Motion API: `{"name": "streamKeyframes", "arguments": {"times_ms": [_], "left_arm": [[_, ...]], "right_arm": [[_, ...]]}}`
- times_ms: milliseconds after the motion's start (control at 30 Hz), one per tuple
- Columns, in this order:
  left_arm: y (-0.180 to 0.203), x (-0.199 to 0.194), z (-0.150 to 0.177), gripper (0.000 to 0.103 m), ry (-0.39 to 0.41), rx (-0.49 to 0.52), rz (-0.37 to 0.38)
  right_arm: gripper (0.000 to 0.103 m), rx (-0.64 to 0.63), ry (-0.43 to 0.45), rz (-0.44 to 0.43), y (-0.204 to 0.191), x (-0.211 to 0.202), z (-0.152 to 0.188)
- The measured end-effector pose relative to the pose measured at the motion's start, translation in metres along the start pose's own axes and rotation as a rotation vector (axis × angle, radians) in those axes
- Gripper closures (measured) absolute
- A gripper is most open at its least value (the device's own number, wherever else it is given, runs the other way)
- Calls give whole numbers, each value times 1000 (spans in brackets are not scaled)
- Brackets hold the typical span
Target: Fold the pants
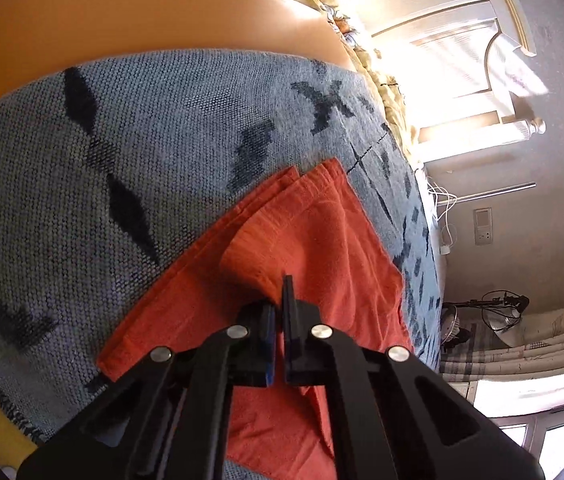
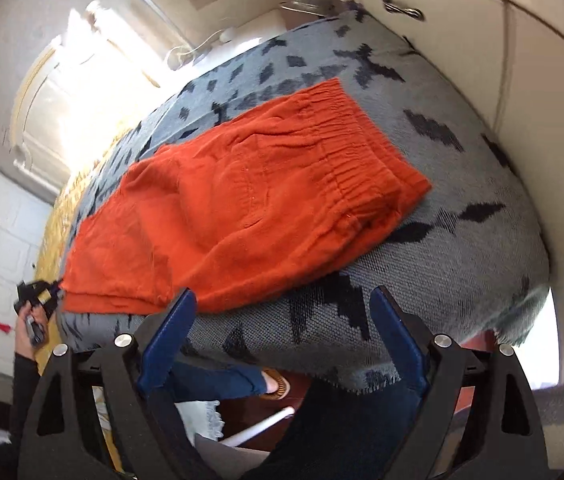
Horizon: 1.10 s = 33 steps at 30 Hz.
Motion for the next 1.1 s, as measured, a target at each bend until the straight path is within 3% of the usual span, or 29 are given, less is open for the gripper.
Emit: {"name": "streamKeyframes", "arguments": {"times_ms": [100,200,500,733,933,1000,1100], "left_arm": [[-1,-6,1,101,7,30,-14],[5,-12,4,101,17,65,-24],[21,-14,11,101,20,121,-36],[20,-10,10,101,12,136,-34],[15,-7,8,101,4,133,-33],[13,-6,8,101,1,128,-38],[14,-6,7,101,-4,122,-45]], "right_arm": [[21,165,28,-15,25,-1,1],[27,226,46,-52,33,7,-7],[38,217,23,-32,40,37,-39],[57,148,5,47,40,44,-45],[60,115,12,81,41,47,-51],[85,72,32,113,37,46,-53],[88,119,38,68,41,49,-54]]}}
Point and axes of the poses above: each gripper's, at about its wrist camera, not at the fingertips, and x roughly the way its jaws point, y to its right, z to its underside, the point moved 7 cm from there along x, roughly the way its jaws point, and after that the axes turned 12 degrees about -x, right-handed, at the moved point
